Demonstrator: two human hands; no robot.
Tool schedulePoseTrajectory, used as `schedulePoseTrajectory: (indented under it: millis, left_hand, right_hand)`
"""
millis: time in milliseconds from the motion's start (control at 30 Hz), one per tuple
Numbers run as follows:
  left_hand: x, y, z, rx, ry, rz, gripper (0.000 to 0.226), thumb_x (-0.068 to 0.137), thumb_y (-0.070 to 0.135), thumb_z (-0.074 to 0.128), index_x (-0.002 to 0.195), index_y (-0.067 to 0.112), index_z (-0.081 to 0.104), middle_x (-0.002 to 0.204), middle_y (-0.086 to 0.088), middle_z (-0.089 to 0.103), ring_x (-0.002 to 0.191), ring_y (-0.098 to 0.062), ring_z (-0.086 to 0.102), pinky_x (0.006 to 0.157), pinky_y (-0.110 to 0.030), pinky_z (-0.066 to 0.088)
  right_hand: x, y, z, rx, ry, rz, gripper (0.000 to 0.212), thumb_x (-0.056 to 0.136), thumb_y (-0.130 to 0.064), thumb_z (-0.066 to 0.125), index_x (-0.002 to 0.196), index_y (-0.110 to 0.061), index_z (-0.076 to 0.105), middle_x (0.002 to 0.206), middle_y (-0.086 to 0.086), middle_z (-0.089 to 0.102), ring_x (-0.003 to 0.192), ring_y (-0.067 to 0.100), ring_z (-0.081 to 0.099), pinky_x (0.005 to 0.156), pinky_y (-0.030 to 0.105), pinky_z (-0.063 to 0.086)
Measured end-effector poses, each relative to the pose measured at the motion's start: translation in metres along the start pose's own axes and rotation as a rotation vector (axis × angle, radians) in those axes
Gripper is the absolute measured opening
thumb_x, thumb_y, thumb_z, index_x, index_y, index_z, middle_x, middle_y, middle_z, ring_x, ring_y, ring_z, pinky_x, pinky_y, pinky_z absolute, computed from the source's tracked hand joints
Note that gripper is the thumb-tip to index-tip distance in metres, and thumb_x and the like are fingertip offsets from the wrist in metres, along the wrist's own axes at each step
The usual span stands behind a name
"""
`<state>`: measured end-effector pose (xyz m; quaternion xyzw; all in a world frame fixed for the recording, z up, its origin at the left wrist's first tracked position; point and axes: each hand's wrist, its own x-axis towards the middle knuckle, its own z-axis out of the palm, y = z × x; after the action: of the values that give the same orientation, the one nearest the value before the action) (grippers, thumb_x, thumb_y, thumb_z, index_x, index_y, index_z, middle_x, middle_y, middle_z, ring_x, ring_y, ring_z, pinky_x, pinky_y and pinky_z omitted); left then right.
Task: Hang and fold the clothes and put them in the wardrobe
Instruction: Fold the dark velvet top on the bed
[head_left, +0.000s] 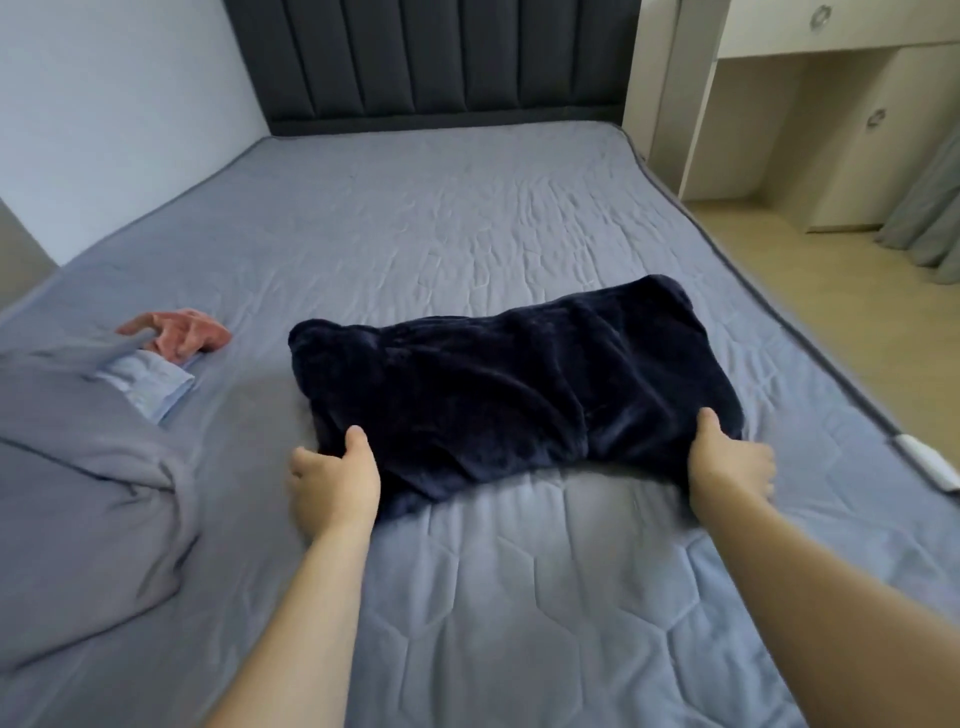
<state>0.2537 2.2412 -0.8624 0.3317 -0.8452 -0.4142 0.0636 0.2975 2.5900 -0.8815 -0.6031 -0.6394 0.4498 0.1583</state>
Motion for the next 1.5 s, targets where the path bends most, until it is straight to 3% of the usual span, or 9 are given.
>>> schedulePoseTrajectory:
  millis: [167,300,433,567,700,867,1167,1367,1500]
  left_hand:
    - [-0.017,-0.006,0.000,0.090,0.007,0.173,0.038,0.100,0.049,0.036,0.100,0.011,0.040,0.110,-0.019,0.062,0.093,-0.041,0.059,0.069,-0.043,0.036]
    - [0.031,-0.019,-0.045,0.481,0.207,0.680,0.033,0.100,0.039,0.046,0.084,0.011,0.037,0.074,-0.022,0.065,0.069,-0.042,0.065,0.053,-0.037,0.035]
    - [0.048,-0.020,-0.040,0.718,0.056,0.337,0.031,0.093,0.028,0.049,0.116,0.008,0.046,0.126,-0.020,0.055,0.119,-0.037,0.051,0.095,-0.044,0.040]
    - [0.024,0.025,0.000,0.538,0.180,0.641,0.045,0.085,0.020,0.054,0.129,0.011,0.049,0.135,-0.018,0.045,0.122,-0.039,0.042,0.102,-0.053,0.031]
    - [0.005,0.061,0.064,0.678,-0.149,1.094,0.058,0.096,0.058,0.023,0.150,0.038,0.024,0.161,0.004,0.016,0.148,-0.023,0.011,0.115,-0.060,0.000]
    - [0.100,0.037,0.084,0.863,-0.191,0.771,0.074,0.085,0.074,-0.006,0.153,0.044,-0.007,0.164,0.008,-0.011,0.149,-0.016,-0.016,0.116,-0.055,-0.017]
    - [0.146,0.059,0.103,0.847,-0.200,0.654,0.078,0.079,0.080,-0.013,0.150,0.050,-0.006,0.163,0.011,-0.011,0.149,-0.025,-0.019,0.106,-0.067,-0.019]
    - [0.158,0.039,0.068,0.745,-0.337,0.635,0.072,0.081,0.079,0.002,0.148,0.054,-0.008,0.160,0.017,-0.022,0.146,-0.016,-0.028,0.111,-0.058,-0.022]
    - [0.175,0.029,0.041,0.310,-0.259,0.339,0.096,0.077,0.076,0.052,0.152,0.043,0.003,0.162,0.001,0.002,0.148,-0.032,0.007,0.117,-0.055,0.017]
  right_hand:
    - [-0.016,-0.018,-0.006,0.532,-0.184,0.127,0.021,0.094,-0.036,0.051,0.113,-0.027,0.051,0.110,-0.001,0.058,0.083,0.021,0.051,0.078,0.035,0.041]
    - [0.024,-0.036,-0.043,0.432,-0.213,-0.009,0.029,0.093,-0.016,0.044,0.122,-0.015,0.046,0.096,0.005,0.051,0.085,0.028,0.050,0.078,0.037,0.043]
    - [0.035,-0.024,-0.036,0.068,-0.090,0.125,0.051,0.098,-0.024,0.038,0.147,-0.012,0.030,0.150,0.011,0.030,0.132,0.033,0.033,0.110,0.041,0.030]
    - [-0.006,-0.043,-0.002,-0.370,0.029,-0.865,0.052,0.083,-0.024,0.051,0.134,-0.020,0.044,0.146,0.015,0.029,0.133,0.037,0.027,0.111,0.051,0.015]
    - [-0.028,-0.059,0.073,-0.765,-0.225,-1.206,0.063,0.093,-0.063,0.023,0.151,-0.039,0.016,0.162,0.002,0.008,0.148,0.024,0.001,0.113,0.054,-0.013]
    - [0.019,-0.064,0.123,-0.857,-0.240,-1.115,0.073,0.084,-0.076,0.003,0.150,-0.045,-0.003,0.162,0.000,-0.011,0.148,0.024,-0.016,0.112,0.055,-0.020]
    - [0.027,-0.060,0.139,-0.881,-0.161,-1.110,0.073,0.085,-0.074,-0.002,0.150,-0.042,-0.008,0.161,0.005,-0.013,0.147,0.024,-0.018,0.109,0.051,-0.023]
    - [-0.008,-0.104,0.132,-1.166,-0.248,-1.019,0.066,0.092,-0.048,0.018,0.154,-0.030,0.004,0.161,0.012,-0.009,0.147,0.035,-0.011,0.107,0.066,-0.018]
    - [-0.068,-0.102,0.161,-0.834,-0.346,-1.361,0.065,0.089,-0.064,0.015,0.150,-0.041,0.015,0.162,-0.002,0.007,0.148,0.024,0.002,0.108,0.065,-0.014]
